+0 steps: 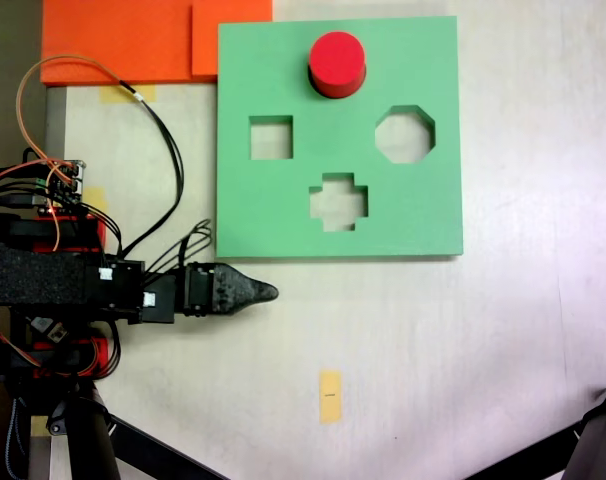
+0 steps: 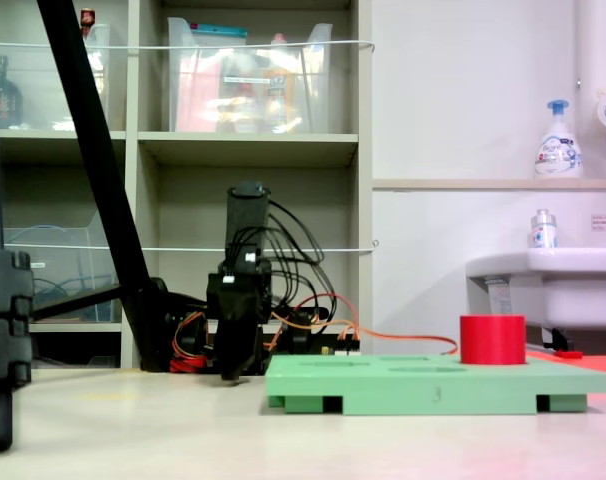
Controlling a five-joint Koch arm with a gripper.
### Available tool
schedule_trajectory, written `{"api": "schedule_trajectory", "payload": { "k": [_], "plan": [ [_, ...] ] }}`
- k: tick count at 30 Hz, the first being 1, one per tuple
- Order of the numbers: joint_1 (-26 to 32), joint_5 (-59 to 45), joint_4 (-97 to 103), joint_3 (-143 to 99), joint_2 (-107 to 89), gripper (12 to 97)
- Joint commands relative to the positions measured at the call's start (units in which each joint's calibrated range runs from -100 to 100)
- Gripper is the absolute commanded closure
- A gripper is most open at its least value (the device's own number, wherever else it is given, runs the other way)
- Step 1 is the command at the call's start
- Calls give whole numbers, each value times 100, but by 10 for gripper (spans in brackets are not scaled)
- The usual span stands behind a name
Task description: Put the cylinder block into the corresponding hole
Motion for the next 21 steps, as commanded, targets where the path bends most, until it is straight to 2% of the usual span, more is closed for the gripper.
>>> {"api": "schedule_trajectory", "payload": {
  "k": [1, 4, 12, 21],
  "plan": [
    [49, -59, -573, -108, -55, 571],
    [132, -59, -1179, -108, -55, 580],
    [142, -49, -1218, -108, -55, 629],
    [122, -49, -1198, -108, -55, 592]
  ]
}}
